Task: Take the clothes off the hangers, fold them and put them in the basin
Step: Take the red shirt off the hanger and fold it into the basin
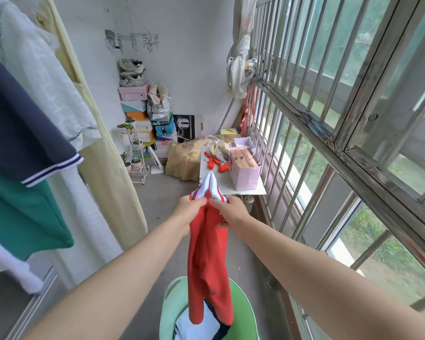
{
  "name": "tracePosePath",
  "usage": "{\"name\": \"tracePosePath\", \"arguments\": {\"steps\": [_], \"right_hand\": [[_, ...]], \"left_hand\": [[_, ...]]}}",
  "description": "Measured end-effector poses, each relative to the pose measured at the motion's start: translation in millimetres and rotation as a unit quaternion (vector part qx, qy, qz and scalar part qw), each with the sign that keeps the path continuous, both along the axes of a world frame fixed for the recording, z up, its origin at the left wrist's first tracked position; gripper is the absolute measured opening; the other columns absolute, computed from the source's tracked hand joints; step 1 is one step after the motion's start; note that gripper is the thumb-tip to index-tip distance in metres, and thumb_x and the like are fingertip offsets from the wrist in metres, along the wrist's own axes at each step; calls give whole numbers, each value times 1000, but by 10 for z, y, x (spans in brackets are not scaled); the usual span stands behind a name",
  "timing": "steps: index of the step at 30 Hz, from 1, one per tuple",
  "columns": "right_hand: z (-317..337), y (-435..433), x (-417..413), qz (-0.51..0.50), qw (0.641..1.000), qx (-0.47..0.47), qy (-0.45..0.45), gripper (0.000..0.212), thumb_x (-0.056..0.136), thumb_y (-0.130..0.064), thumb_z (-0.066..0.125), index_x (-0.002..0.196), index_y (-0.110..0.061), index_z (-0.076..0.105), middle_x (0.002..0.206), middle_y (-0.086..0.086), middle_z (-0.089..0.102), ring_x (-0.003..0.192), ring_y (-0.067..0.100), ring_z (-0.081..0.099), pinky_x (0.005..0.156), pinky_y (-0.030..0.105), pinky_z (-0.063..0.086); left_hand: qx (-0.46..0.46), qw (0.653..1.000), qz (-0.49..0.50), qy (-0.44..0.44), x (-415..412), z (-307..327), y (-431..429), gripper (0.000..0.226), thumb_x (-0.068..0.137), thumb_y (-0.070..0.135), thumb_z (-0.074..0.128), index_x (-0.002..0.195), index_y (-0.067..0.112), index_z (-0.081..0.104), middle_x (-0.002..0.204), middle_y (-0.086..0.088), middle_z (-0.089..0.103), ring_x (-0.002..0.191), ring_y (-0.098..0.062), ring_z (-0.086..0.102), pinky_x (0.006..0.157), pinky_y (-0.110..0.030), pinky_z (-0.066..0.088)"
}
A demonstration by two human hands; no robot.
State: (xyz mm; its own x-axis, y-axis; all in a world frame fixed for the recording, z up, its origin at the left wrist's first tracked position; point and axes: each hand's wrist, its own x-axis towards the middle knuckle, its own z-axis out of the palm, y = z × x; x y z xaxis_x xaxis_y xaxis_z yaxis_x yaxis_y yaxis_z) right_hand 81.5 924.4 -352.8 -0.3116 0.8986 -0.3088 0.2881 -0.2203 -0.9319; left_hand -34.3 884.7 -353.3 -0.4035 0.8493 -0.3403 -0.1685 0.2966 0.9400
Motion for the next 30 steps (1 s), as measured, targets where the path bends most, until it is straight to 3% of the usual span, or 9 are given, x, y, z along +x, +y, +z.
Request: {"name": "tracePosePath", "arguments": {"steps": [6, 9, 12, 15, 18, 21, 23, 25, 30], "right_hand": [[115, 52, 26, 30, 998, -38, 26, 32, 78, -18, 62, 101, 5, 62, 87, 12, 57, 80, 21, 60, 69, 37, 60], [177, 80, 64, 33, 997, -47, 51, 16, 82, -14, 62, 93, -3, 61, 79, 12, 57, 64, 18, 57, 69, 34, 60], [265, 59, 96, 44, 996, -44, 65, 11, 86, -15, 63, 81, -9, 56, 68, 6, 52, 57, 12, 49, 62, 25, 53], [252, 75, 167, 70, 994, -7, 85, 27, 87, -19, 65, 66, -17, 48, 66, 1, 43, 58, 10, 38, 54, 19, 29], [207, 91, 333, 83, 991, 7, 108, 11, 86, -25, 68, 85, -20, 58, 77, -4, 53, 65, 7, 44, 60, 20, 32], [-11, 174, 512, 79, 993, 1, 86, 56, 82, -16, 73, 130, -19, 45, 116, -1, 56, 91, 9, 57, 74, 20, 44], [-115, 185, 579, 89, 996, 18, 24, 90, 71, -18, 82, 144, -22, 30, 132, -2, 44, 116, 12, 49, 94, 28, 45], [-226, 191, 597, 134, 991, 0, 28, 111, 53, -24, 92, 146, -21, 29, 138, 2, 47, 123, 16, 50, 103, 36, 44], [-322, -25, 482, 207, 976, -37, 58, 61, 62, -4, 82, 119, -9, 59, 120, 7, 66, 108, 17, 61, 97, 31, 48]], "left_hand": [[61, 988, -139, -33, -2, 108, -124, 28, 67, -7, 54, 88, 8, 65, 79, -6, 66, 71, -16, 63, 64, -26, 51], [109, 975, -191, 26, 16, 156, -217, 38, 67, -18, 68, 79, 18, 66, 70, 9, 69, 71, -6, 64, 67, -19, 54], [120, 972, -166, 114, -19, 126, -179, 44, 60, -4, 74, 89, 23, 56, 80, 10, 67, 77, -4, 61, 73, -23, 50], [113, 975, -134, 139, -66, 181, -126, 41, 55, 9, 64, 93, 20, 52, 90, 1, 61, 85, -13, 56, 75, -27, 44], [113, 977, -138, 121, -127, 302, -108, 39, 63, -2, 67, 95, 16, 53, 88, 0, 59, 79, -10, 55, 69, -22, 44], [122, 977, -131, 113, -218, 400, -97, 40, 78, -18, 58, 99, 16, 54, 88, 3, 62, 81, -9, 57, 70, -20, 46], [133, 978, -129, 95, -267, 453, -98, 42, 79, -19, 56, 101, 17, 56, 91, 2, 63, 84, -9, 58, 74, -21, 46], [146, 977, -136, 79, -300, 508, -100, 44, 80, -18, 56, 104, 18, 57, 96, 1, 65, 88, -10, 60, 79, -23, 47], [179, 972, -147, 48, -328, 635, -125, 47, 82, -16, 56, 119, 13, 56, 111, -4, 65, 101, -16, 61, 91, -31, 48]]}}
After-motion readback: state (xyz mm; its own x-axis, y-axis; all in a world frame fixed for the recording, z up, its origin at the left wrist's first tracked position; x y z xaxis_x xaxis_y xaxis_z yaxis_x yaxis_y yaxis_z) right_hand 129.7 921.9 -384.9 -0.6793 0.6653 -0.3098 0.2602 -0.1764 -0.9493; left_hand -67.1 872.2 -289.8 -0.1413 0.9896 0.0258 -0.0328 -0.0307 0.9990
